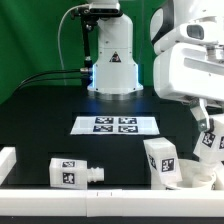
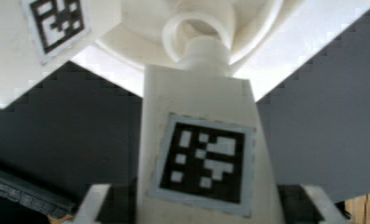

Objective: Assemble stool

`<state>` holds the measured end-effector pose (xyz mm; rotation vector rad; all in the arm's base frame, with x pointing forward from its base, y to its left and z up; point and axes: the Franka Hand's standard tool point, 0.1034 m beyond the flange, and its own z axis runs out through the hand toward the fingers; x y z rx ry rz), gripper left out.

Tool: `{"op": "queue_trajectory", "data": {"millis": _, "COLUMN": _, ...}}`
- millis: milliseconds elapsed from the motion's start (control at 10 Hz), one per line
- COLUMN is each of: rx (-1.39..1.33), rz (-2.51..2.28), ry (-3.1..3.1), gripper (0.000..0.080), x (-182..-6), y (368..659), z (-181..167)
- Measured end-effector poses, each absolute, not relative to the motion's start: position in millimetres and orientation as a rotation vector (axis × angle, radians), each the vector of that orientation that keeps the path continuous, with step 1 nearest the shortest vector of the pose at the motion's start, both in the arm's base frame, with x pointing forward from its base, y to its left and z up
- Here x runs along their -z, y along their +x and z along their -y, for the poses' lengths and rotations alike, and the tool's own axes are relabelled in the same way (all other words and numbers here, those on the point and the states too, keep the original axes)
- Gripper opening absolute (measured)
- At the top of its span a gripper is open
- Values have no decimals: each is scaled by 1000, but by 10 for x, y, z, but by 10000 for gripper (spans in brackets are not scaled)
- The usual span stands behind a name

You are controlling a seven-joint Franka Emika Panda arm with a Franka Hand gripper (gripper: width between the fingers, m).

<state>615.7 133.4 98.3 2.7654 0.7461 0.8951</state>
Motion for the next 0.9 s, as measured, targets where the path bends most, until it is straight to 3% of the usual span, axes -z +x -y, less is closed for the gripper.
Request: {"op": "queue_trajectory", "data": {"millis": 900, "rx": -883, "rz": -728, "ry": 2771, "gripper": 323, "x": -930, "y": 6176, "z": -1245}}
